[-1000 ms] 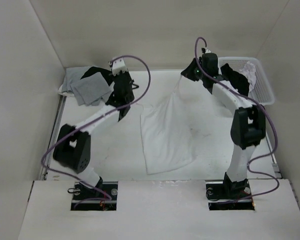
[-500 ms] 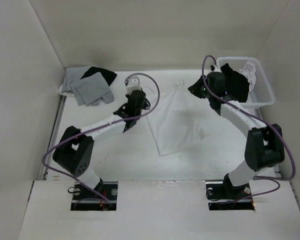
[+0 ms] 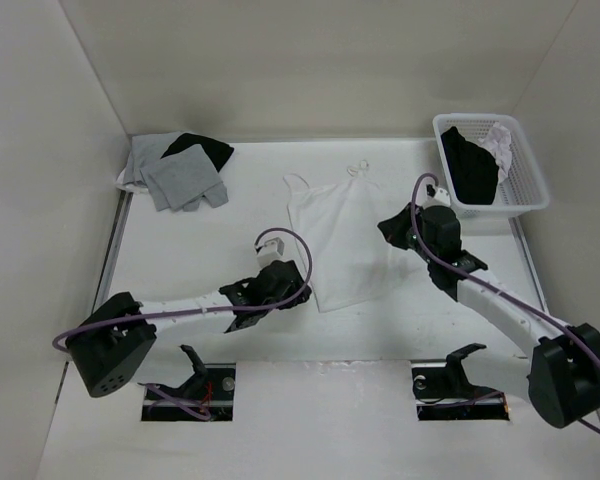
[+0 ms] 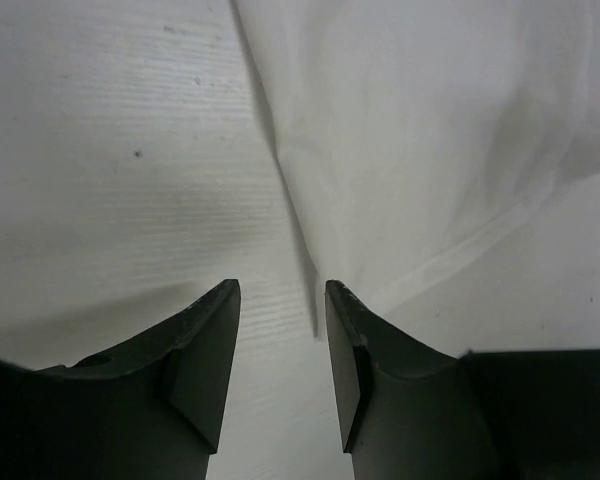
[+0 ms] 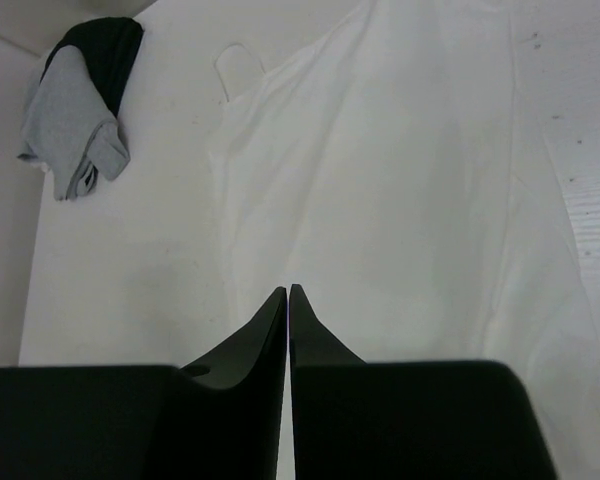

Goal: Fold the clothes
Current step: Flatten the tank top out

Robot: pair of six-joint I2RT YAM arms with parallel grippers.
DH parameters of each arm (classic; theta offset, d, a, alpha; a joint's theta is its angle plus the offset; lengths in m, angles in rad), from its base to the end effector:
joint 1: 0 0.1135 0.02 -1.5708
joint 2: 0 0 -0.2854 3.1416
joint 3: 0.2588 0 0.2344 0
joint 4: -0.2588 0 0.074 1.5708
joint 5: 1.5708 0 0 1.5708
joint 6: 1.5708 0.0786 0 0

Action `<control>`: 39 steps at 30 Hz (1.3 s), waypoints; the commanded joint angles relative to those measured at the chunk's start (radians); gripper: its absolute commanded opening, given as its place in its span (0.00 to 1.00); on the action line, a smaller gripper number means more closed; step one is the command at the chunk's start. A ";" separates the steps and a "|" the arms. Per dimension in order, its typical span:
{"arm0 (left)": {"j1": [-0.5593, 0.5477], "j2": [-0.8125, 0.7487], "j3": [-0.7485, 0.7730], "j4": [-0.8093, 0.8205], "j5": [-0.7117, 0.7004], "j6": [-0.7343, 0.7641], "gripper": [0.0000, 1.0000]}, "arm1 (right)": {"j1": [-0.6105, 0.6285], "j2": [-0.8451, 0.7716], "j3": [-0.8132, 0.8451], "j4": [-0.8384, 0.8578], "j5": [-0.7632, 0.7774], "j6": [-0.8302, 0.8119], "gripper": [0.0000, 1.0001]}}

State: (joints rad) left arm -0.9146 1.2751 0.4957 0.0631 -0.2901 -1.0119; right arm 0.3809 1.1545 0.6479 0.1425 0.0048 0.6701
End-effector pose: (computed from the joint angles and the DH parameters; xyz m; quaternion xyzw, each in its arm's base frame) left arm 0.1720 -0.1866 0.1719 -0.1036 0.8966 -0.2616 0.3421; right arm 0.2549 0.1017 0.2627 0.1200 0.8146 0.2829 0.4918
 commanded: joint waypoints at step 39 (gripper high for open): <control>-0.132 0.259 0.052 0.037 0.121 -0.140 0.18 | 0.008 -0.131 -0.151 0.092 0.018 0.002 0.16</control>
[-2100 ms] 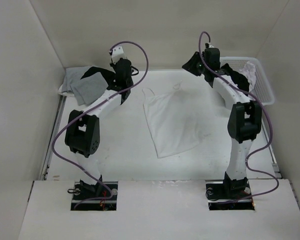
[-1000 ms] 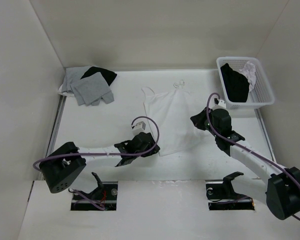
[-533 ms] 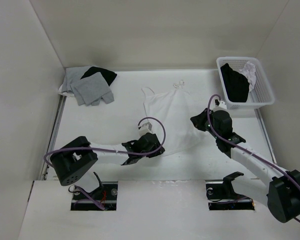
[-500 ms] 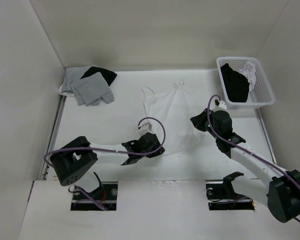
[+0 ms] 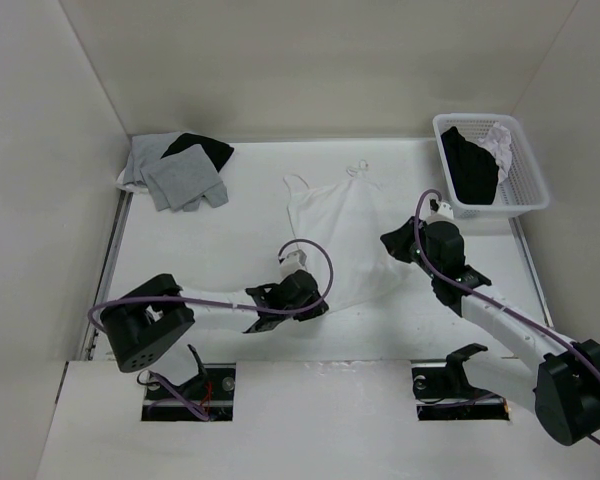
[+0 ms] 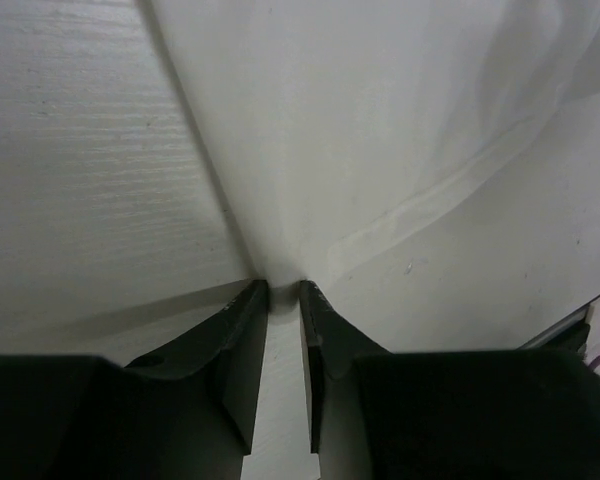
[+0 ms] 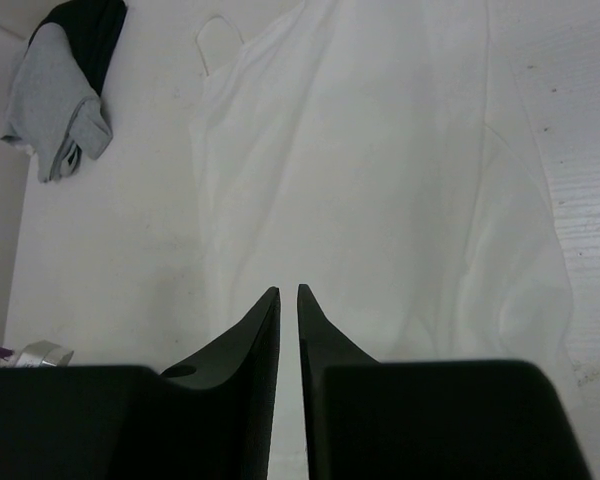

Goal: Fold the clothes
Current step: Flatten the tank top out

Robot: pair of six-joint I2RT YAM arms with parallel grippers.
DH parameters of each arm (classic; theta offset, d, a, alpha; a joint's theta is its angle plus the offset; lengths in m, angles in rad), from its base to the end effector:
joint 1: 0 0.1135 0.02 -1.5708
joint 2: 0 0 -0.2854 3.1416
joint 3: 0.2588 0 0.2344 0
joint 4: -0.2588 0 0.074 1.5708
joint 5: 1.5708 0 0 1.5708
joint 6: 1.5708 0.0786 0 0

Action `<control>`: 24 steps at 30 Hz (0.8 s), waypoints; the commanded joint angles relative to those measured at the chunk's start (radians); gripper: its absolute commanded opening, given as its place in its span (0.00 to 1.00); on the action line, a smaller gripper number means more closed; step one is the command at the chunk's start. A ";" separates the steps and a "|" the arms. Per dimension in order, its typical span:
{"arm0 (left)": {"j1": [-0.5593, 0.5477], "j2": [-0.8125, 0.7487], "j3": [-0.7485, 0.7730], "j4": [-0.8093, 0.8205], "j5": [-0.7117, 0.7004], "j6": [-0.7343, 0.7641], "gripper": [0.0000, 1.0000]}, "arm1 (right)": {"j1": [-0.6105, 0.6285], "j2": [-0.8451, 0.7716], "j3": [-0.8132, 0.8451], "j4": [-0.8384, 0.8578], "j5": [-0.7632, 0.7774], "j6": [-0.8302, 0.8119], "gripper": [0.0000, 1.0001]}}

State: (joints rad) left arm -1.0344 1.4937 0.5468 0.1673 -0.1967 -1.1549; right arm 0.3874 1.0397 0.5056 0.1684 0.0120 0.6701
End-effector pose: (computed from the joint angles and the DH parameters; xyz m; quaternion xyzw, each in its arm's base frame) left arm 0.1596 -0.2384 0.1430 -0.0931 0.9144 -0.2993 0.2563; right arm 0.2258 0.0911 0.2413 0.1194 0.8152 0.2816 0.4918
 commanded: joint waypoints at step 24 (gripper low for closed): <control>0.446 -0.543 -0.251 -0.216 0.054 0.149 0.04 | 0.333 -0.038 -0.153 -0.170 0.152 0.255 0.41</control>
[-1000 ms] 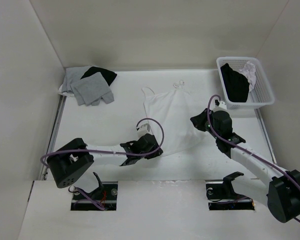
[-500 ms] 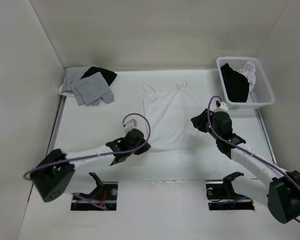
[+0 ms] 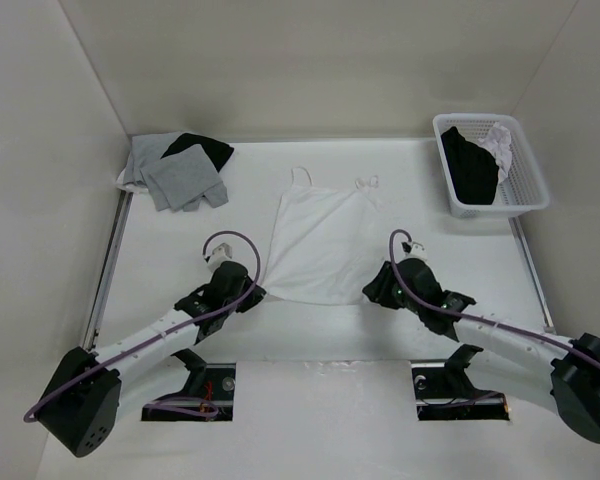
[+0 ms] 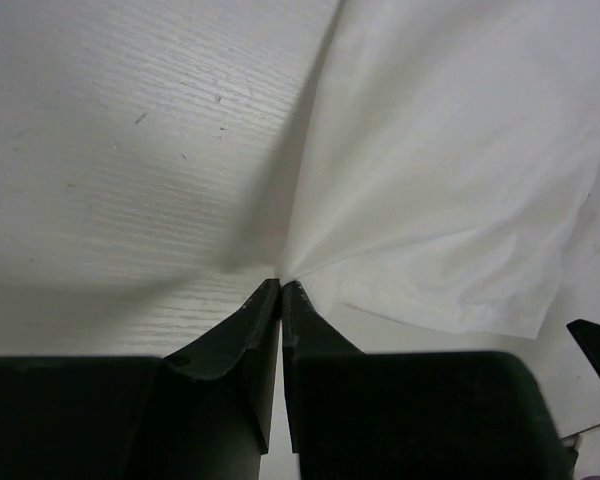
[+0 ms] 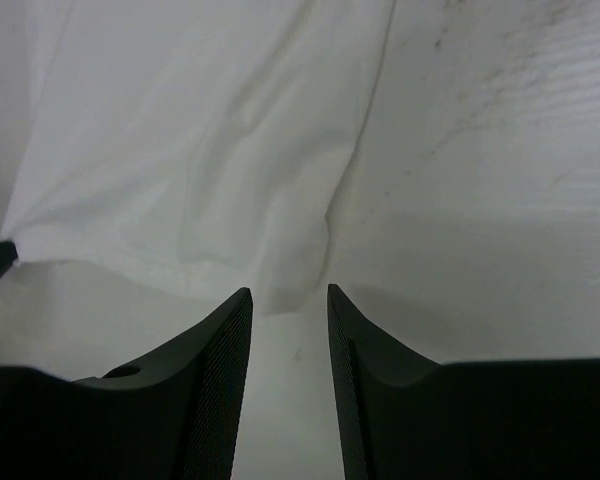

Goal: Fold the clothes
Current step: Flatten the tank top out

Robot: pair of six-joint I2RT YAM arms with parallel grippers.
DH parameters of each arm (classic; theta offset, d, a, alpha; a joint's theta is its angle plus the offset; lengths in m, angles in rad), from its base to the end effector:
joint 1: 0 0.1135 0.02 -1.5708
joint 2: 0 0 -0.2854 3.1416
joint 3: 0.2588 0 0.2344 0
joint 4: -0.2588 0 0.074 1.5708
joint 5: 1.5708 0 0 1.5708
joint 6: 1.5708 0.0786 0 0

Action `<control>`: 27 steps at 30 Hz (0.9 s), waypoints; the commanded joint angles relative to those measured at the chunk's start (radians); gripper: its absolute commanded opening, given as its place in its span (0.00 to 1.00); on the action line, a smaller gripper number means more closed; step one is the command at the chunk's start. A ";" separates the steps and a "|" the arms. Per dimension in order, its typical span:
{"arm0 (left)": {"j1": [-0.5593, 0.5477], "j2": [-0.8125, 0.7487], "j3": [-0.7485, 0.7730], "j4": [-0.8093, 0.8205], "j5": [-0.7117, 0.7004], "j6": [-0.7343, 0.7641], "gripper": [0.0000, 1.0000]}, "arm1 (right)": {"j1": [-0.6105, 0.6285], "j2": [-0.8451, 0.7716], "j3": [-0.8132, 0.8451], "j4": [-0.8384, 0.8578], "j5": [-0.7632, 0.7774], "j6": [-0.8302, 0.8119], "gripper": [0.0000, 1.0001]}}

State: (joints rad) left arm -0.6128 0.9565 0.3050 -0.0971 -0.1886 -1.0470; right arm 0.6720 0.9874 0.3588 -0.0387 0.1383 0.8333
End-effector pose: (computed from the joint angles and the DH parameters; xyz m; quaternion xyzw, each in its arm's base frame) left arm 0.1580 -0.0931 0.1541 -0.2333 0.8831 -0.2353 0.3322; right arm 0.1637 0.1164 0.1730 0.1024 0.8922 0.2523 0.3604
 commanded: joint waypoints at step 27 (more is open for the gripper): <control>0.121 -0.176 0.094 -0.079 0.123 0.107 0.05 | 0.082 -0.265 0.037 -0.423 0.009 0.130 0.19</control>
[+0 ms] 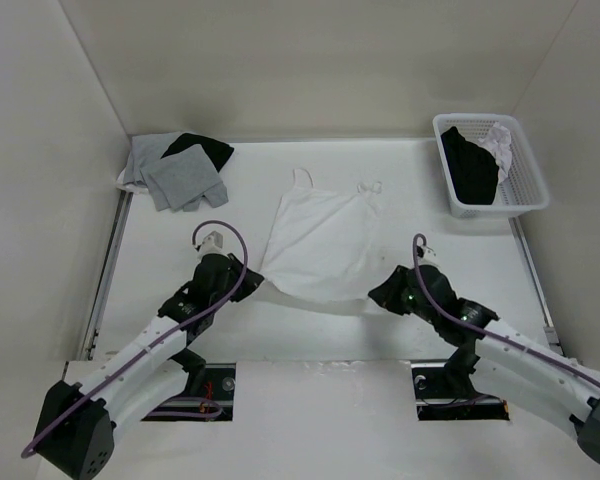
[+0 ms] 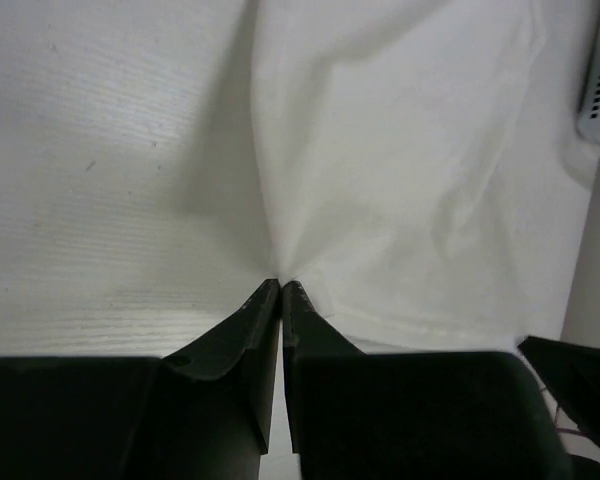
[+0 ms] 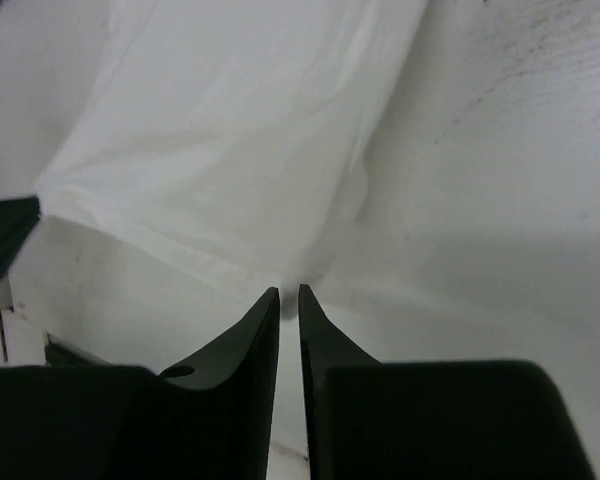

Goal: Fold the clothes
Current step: Flatten the tank top out

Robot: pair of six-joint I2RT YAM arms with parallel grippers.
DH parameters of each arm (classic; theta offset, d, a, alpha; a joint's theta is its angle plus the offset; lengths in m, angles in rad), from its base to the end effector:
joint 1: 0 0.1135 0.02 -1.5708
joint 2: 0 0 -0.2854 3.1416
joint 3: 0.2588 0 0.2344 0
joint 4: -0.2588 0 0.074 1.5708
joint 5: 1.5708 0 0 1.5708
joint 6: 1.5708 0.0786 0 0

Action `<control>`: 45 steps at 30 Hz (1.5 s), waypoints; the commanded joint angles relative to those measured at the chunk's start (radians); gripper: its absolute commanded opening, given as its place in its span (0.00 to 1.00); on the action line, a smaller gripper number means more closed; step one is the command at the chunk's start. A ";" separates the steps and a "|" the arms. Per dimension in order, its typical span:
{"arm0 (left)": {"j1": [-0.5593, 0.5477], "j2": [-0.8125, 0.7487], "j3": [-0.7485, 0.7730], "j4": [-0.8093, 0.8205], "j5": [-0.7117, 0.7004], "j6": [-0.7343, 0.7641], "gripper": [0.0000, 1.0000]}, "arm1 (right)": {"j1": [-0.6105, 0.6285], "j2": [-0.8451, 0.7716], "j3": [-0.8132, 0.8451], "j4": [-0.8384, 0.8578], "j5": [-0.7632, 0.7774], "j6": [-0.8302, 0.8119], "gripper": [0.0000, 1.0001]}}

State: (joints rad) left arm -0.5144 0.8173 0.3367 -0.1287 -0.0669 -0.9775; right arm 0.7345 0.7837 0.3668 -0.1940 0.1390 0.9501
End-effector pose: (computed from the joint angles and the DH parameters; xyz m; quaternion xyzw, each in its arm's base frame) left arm 0.1579 -0.0832 0.1828 -0.2184 0.8590 -0.2919 0.3596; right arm 0.1362 0.1083 0.1910 0.1271 0.8763 0.3027 0.3526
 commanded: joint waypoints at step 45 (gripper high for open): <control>0.084 -0.052 0.084 -0.022 0.019 0.066 0.05 | 0.072 0.289 0.035 0.168 -0.003 0.067 0.02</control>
State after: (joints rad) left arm -0.4385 0.7704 0.3679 -0.2111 -0.0551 -0.9260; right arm 0.7948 1.1133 0.3508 -0.0433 0.1368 1.0176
